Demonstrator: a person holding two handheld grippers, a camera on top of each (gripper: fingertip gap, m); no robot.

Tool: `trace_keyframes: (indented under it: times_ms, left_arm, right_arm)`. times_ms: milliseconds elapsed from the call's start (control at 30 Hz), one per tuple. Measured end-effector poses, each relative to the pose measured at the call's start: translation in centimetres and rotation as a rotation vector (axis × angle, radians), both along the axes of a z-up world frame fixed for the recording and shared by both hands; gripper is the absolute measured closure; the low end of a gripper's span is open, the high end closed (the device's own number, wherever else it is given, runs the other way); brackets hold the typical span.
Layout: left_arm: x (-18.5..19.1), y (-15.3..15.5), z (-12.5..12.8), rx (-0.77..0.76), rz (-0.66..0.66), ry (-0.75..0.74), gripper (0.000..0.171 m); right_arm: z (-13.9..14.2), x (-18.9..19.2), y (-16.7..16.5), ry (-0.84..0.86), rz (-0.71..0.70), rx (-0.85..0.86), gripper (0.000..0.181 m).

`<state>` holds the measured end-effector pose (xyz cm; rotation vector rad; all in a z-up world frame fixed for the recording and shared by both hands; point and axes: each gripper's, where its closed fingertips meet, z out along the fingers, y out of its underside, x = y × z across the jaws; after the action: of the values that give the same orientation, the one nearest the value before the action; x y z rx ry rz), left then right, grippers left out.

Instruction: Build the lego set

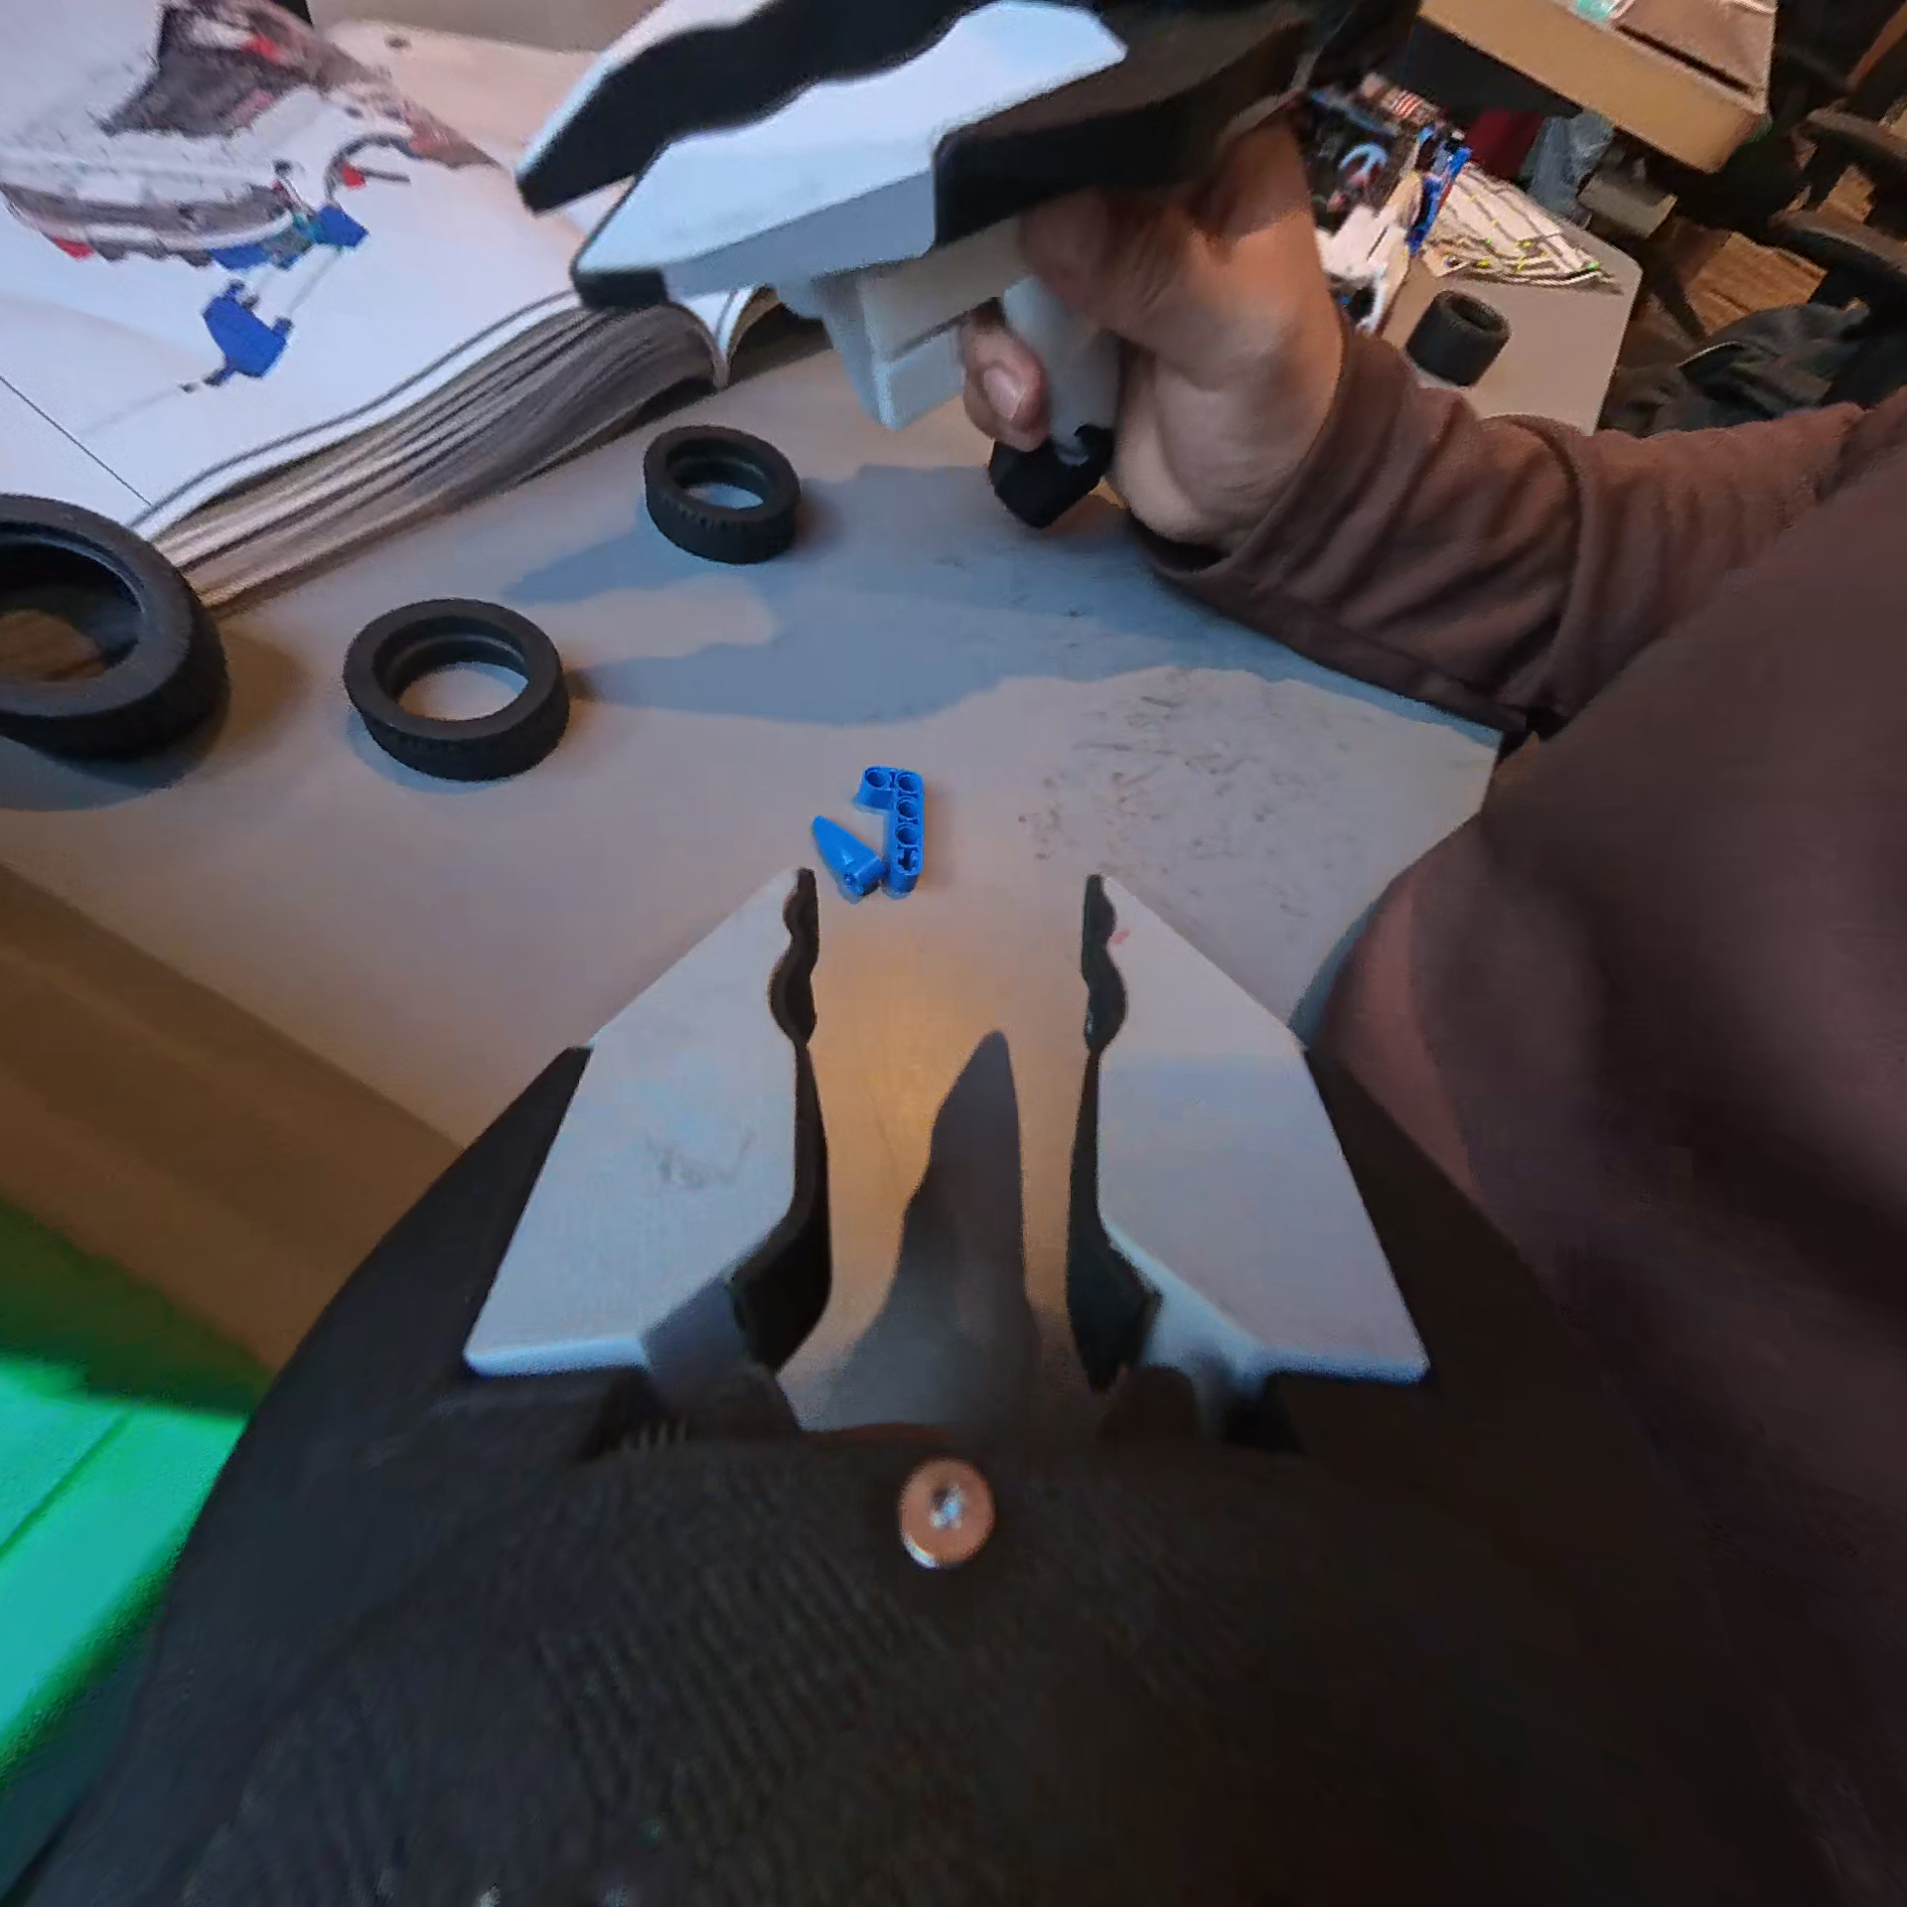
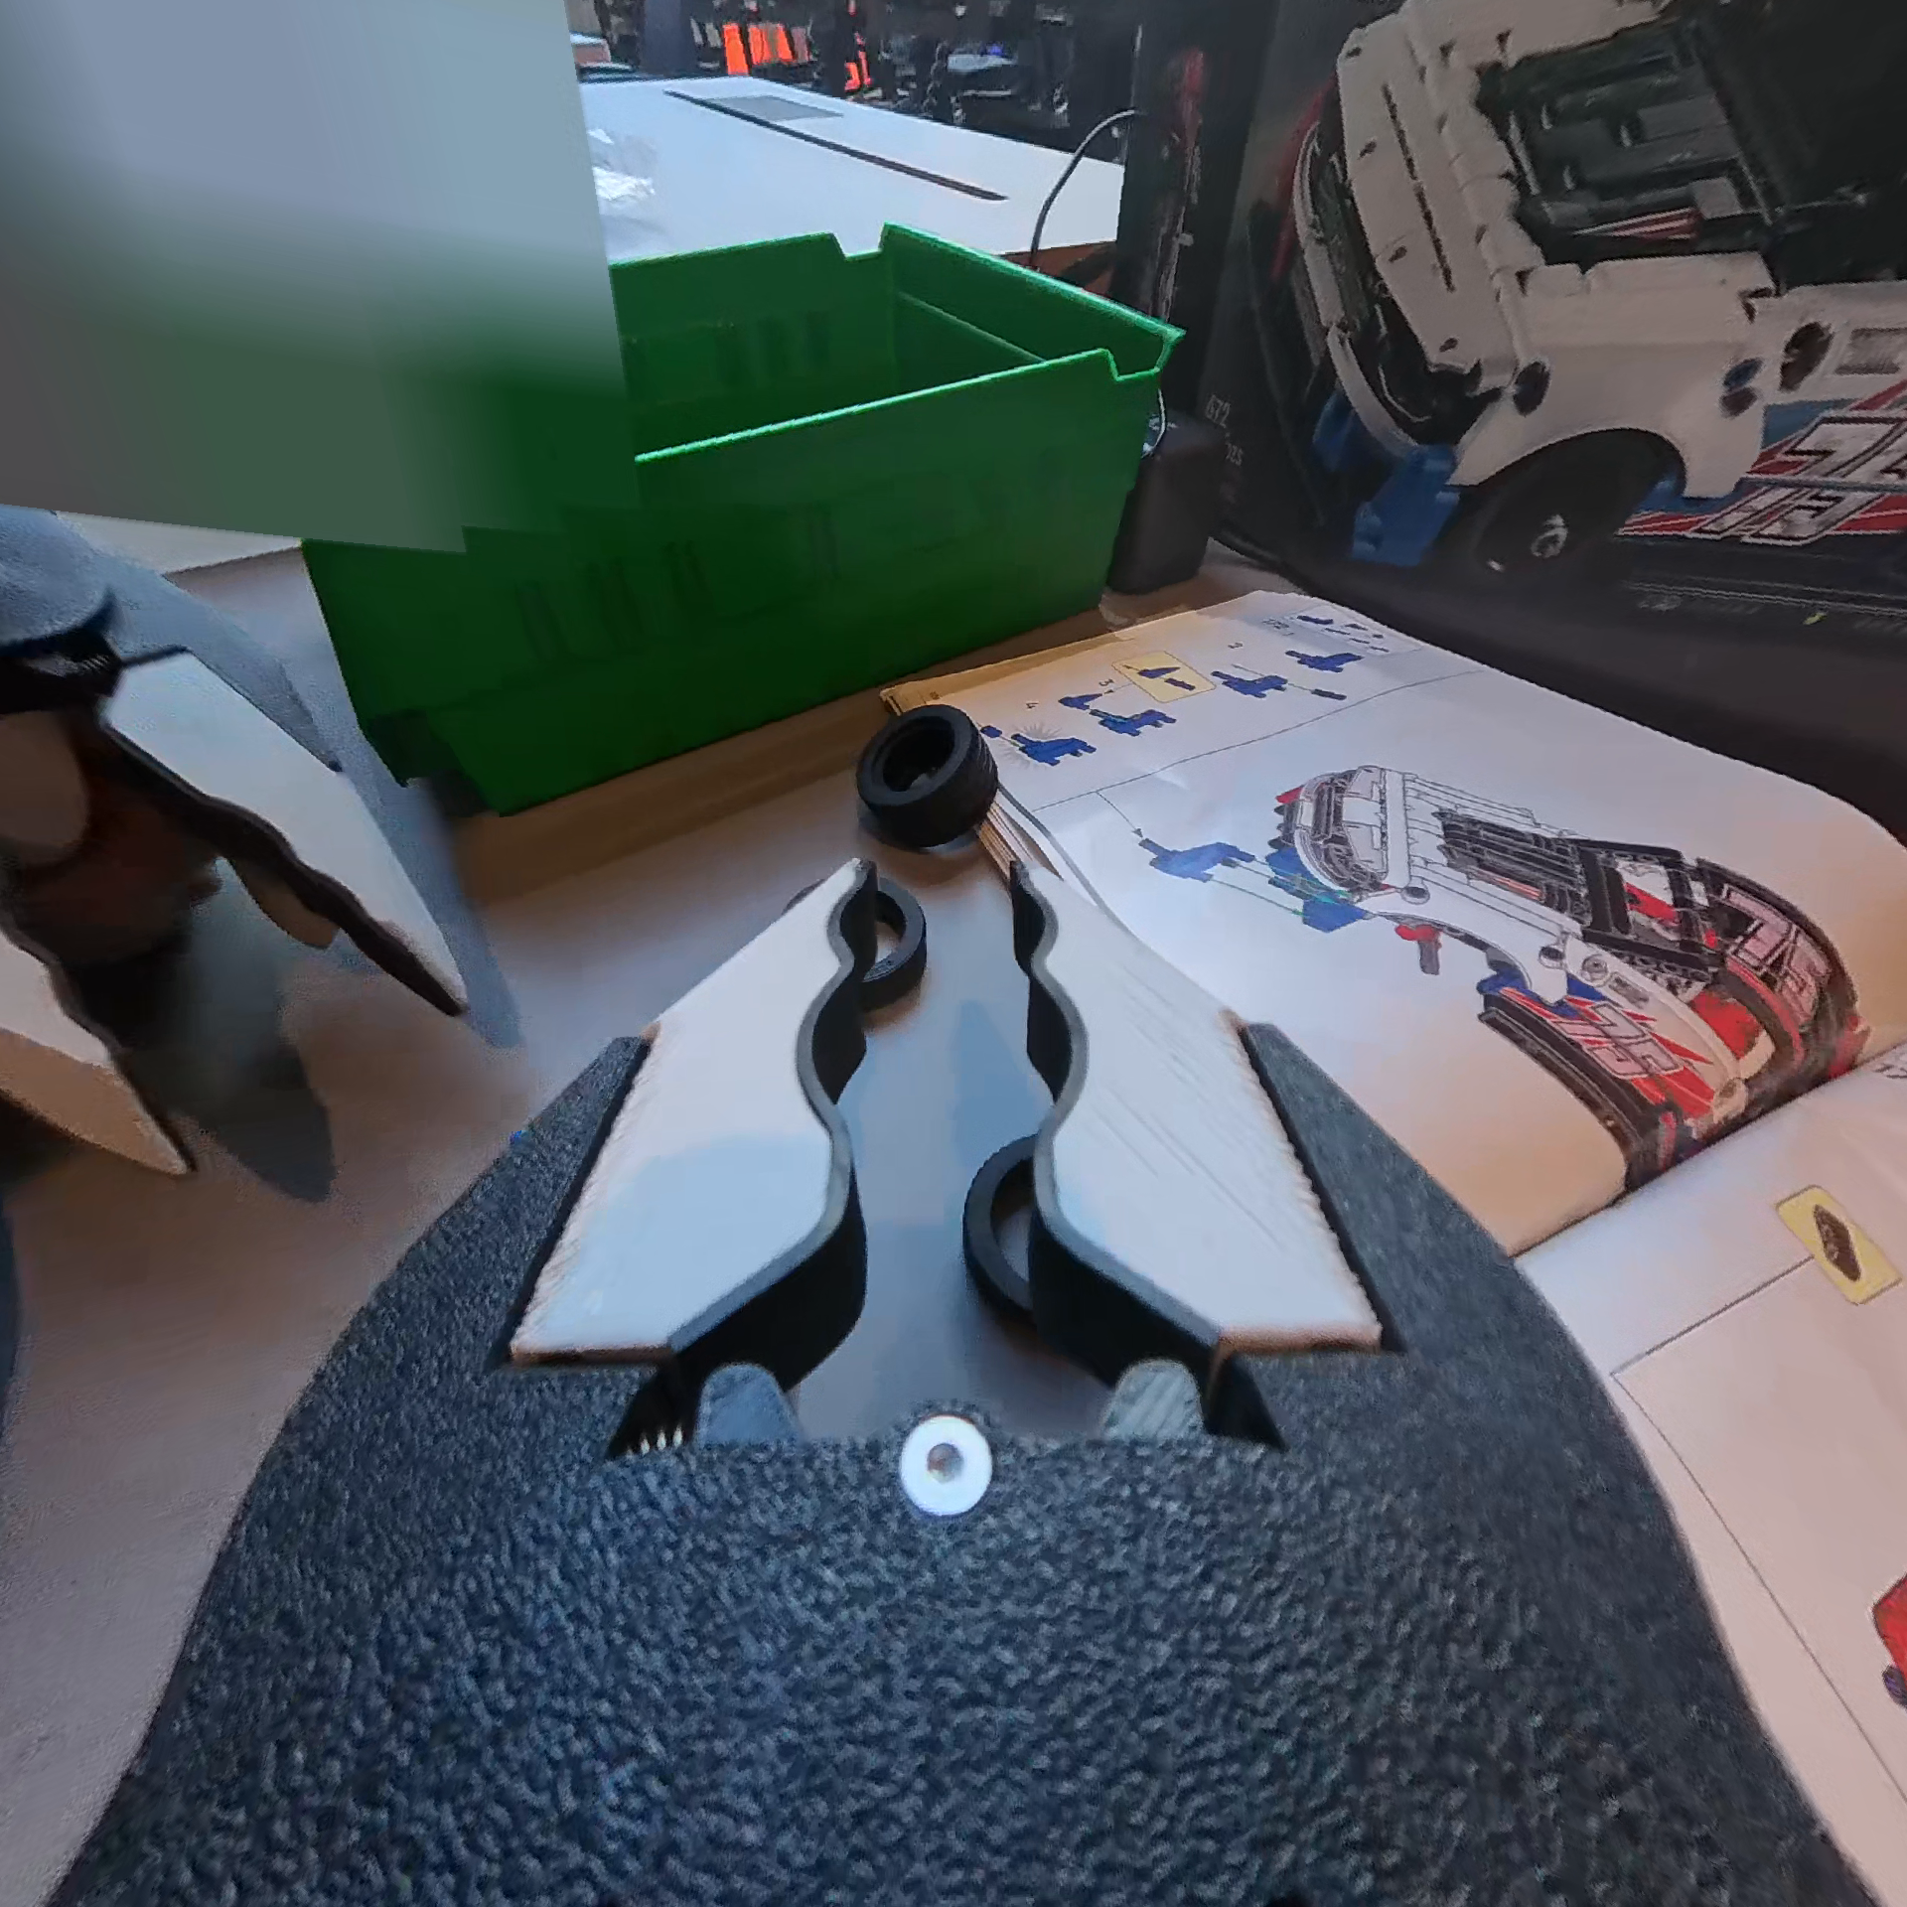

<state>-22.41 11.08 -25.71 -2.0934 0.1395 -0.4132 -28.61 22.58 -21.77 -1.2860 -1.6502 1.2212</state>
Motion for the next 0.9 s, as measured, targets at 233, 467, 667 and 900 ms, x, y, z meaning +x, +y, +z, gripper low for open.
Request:
trace_keyframes:
  times_ms: [233, 467, 667, 900]
  left_arm:
    - [-0.1, -0.4, 1.0, 0.044, -0.034, -0.091, 0.125]
    - [-0.6, -0.5, 1.9, 0.093, -0.017, -0.152, 0.126]
    - [-0.7, -1.3, 2.5, 0.136, 0.016, -0.060, 0.125]
    - [-3.3, -3.7, 5.9, 0.205, 0.128, -0.016, 0.125]
  right_arm:
    - [-1.2, -1.3, 0.2, -0.037, -0.003, 0.016, 0.155]
    - [-1.3, -1.6, 0.0, -0.023, -0.006, 0.073, 0.155]
    - [-1.1, -1.5, 0.2, -0.018, -0.012, 0.055, 0.155]
    - [-0.9, -1.2, 0.5, -0.006, -0.028, 0.038, 0.155]
